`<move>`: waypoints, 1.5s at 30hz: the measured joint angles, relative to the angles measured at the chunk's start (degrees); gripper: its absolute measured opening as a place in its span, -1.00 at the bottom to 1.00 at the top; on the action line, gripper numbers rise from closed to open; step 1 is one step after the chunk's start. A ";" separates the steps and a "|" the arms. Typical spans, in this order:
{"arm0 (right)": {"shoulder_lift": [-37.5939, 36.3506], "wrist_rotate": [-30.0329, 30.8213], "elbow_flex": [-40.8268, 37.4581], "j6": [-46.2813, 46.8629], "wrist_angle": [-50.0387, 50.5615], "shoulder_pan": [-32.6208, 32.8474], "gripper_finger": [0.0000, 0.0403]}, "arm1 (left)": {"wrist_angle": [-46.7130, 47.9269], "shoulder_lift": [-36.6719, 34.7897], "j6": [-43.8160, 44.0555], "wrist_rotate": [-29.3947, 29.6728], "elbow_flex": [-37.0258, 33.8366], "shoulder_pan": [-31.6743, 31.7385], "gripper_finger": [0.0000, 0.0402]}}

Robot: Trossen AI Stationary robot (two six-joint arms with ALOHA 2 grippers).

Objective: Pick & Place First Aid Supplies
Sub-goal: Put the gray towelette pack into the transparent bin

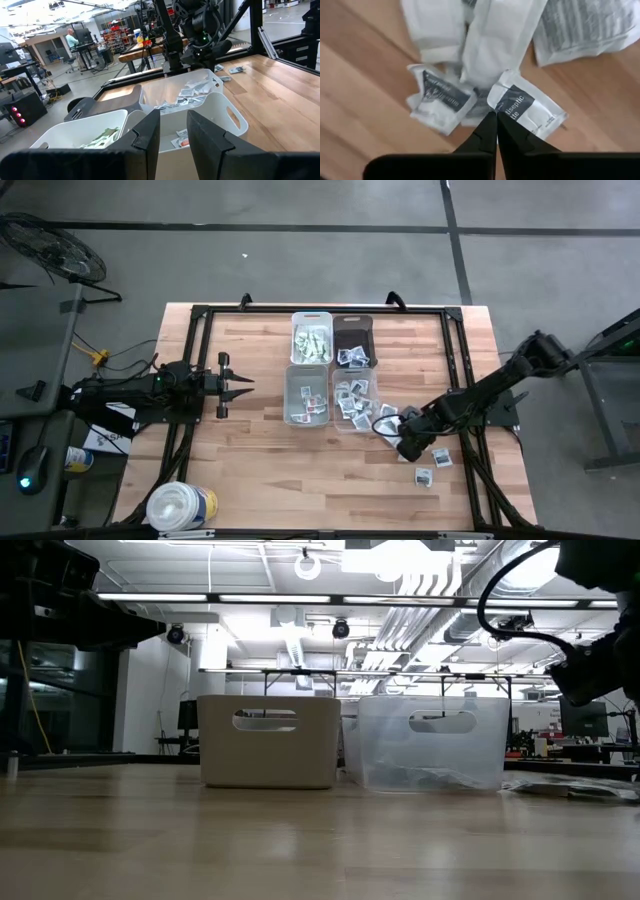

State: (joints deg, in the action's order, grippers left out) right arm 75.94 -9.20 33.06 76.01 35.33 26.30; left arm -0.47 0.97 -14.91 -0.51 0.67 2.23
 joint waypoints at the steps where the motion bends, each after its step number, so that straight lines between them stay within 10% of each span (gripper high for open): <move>1: -0.48 -0.44 0.00 0.21 0.00 0.00 -0.98 | 0.00 0.00 -0.01 -0.01 0.00 -0.01 -0.52; 14: -8.44 1.03 7.98 -6.25 7.09 2.01 -1.00 | 0.01 0.01 0.00 -0.01 0.00 -0.01 -0.52; 45: -6.73 20.94 14.91 -92.60 2.01 -2.17 -1.00 | 0.00 0.00 -0.01 -0.01 0.00 -0.01 -0.52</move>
State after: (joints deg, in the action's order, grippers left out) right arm 69.21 11.74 47.97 -16.59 37.34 24.14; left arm -0.47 0.97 -14.92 -0.51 0.67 2.23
